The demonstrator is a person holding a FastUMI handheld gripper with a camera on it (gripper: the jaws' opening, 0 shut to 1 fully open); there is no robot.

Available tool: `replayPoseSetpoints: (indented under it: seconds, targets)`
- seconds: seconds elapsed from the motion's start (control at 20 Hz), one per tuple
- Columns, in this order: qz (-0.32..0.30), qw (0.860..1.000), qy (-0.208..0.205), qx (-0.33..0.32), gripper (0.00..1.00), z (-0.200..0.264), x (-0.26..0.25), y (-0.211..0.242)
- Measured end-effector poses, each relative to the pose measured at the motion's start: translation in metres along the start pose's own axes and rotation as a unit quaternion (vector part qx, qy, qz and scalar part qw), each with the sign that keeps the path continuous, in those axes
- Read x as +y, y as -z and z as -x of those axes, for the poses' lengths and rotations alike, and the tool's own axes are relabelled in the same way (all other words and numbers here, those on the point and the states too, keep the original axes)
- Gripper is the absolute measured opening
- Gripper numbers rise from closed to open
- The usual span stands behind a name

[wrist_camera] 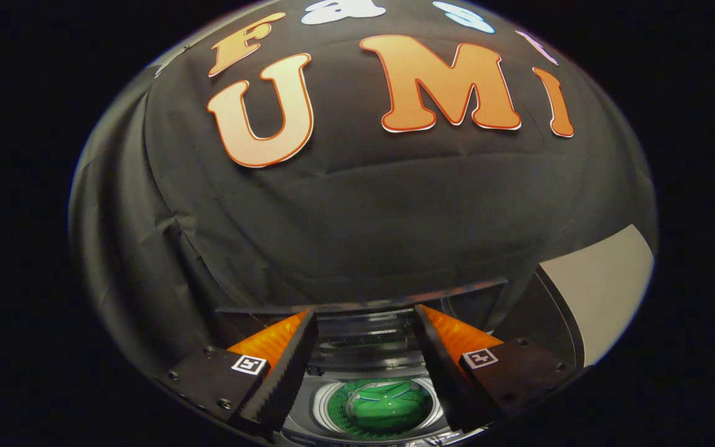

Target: Put the clothes into the washing machine and then close the washing machine lid.

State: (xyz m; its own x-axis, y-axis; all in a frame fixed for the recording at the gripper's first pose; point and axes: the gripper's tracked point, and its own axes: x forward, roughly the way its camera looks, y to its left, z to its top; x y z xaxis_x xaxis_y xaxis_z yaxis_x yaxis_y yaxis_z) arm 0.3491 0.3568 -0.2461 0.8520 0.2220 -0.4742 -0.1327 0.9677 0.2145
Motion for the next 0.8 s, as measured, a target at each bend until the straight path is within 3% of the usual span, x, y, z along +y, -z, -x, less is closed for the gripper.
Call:
replayPoseSetpoints:
  seconds: [0.3,0.8]
  targets:
    - [0.029,0.999,0.016,-0.013,0.99,-0.036,-0.008,-0.023]
    - [0.053,0.998,0.037,0.011,1.00,-0.054,-0.013,-0.010]
